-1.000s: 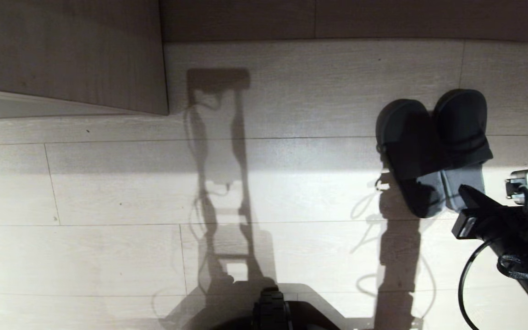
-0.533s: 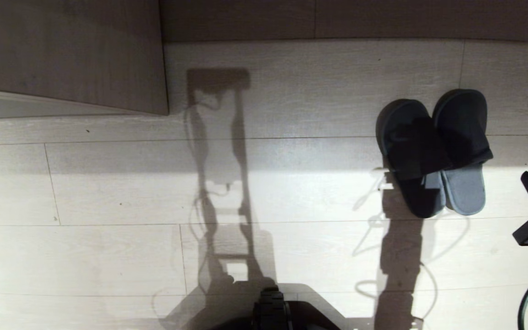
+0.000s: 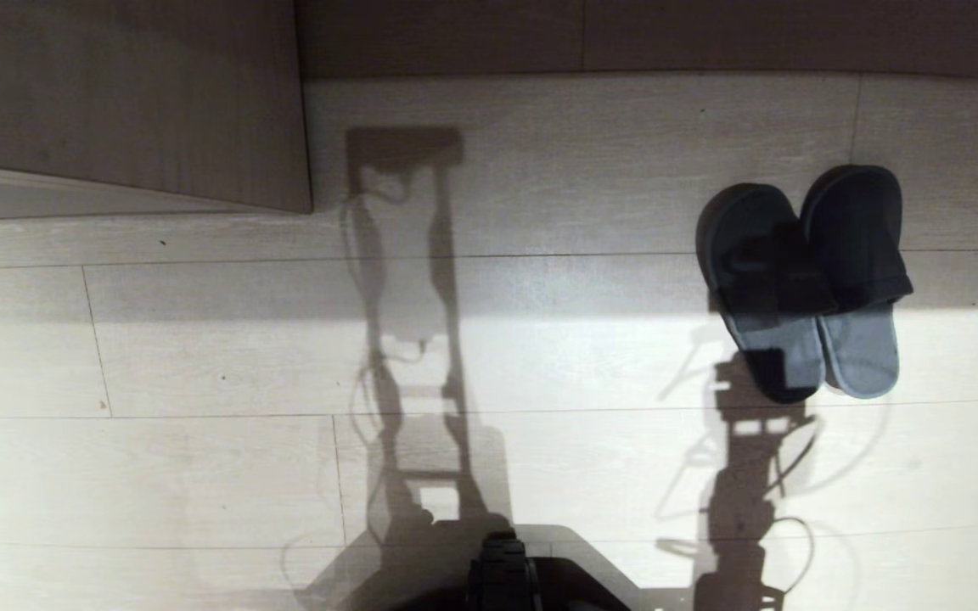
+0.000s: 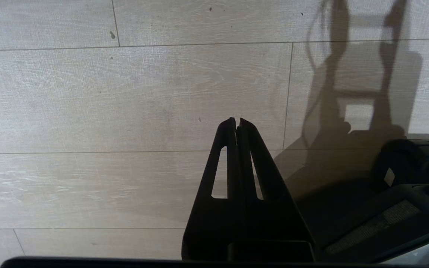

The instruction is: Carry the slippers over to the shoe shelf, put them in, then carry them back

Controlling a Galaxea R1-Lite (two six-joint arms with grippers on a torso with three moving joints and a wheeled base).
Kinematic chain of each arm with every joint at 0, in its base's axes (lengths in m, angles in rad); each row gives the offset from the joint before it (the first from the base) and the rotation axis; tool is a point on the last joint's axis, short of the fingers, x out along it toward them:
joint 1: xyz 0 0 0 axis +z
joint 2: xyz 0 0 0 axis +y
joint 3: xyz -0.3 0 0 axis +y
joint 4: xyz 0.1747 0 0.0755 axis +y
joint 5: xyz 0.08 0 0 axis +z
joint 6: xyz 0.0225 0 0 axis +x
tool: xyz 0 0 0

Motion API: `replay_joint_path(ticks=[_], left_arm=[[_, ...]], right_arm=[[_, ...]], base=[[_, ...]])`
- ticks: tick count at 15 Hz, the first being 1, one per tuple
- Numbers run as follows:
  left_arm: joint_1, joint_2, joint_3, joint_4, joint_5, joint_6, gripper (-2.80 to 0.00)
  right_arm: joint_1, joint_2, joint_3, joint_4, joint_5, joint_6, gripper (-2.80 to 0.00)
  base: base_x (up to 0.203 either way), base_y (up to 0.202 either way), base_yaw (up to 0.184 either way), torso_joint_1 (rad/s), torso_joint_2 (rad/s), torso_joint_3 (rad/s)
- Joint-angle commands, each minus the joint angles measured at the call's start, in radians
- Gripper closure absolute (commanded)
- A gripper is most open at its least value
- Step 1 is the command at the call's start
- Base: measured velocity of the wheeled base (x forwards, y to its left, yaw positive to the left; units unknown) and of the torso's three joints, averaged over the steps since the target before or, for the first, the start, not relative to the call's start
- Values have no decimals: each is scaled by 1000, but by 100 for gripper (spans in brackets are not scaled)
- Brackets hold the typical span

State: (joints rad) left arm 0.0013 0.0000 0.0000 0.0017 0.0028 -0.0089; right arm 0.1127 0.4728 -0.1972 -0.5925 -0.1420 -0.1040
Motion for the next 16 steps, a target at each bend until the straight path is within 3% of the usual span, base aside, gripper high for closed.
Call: replay_joint_path(ticks=[1, 3, 5, 6, 10, 12, 16], left_arm=[[0, 0, 0, -1, 0, -1, 0], [0, 0, 0, 0, 0, 0, 0], [0, 0, 0, 0, 0, 0, 0], [0, 0, 0, 0, 0, -2, 0], [0, 0, 0, 0, 0, -2, 0], [0, 0, 0, -2, 0, -2, 0], [0, 0, 0, 0, 0, -2, 0]], right_arm=[[-10, -184, 14, 87, 17, 9, 0], [-19, -198, 82, 20, 5, 15, 0], [-59, -217, 63, 41, 15, 12, 0], [-73, -254, 60, 80, 31, 13, 0], [-98, -471, 103, 450, 103, 67, 0], [-101, -476, 192, 494, 119, 85, 0], [-102, -473, 197, 592, 144, 91, 0]], base=[[0, 0, 0, 0, 0, 0], [0, 0, 0, 0, 0, 0], [0, 0, 0, 0, 0, 0], [0, 0, 0, 0, 0, 0], [0, 0, 0, 0, 0, 0], [0, 0, 0, 0, 0, 0], [0, 0, 0, 0, 0, 0]])
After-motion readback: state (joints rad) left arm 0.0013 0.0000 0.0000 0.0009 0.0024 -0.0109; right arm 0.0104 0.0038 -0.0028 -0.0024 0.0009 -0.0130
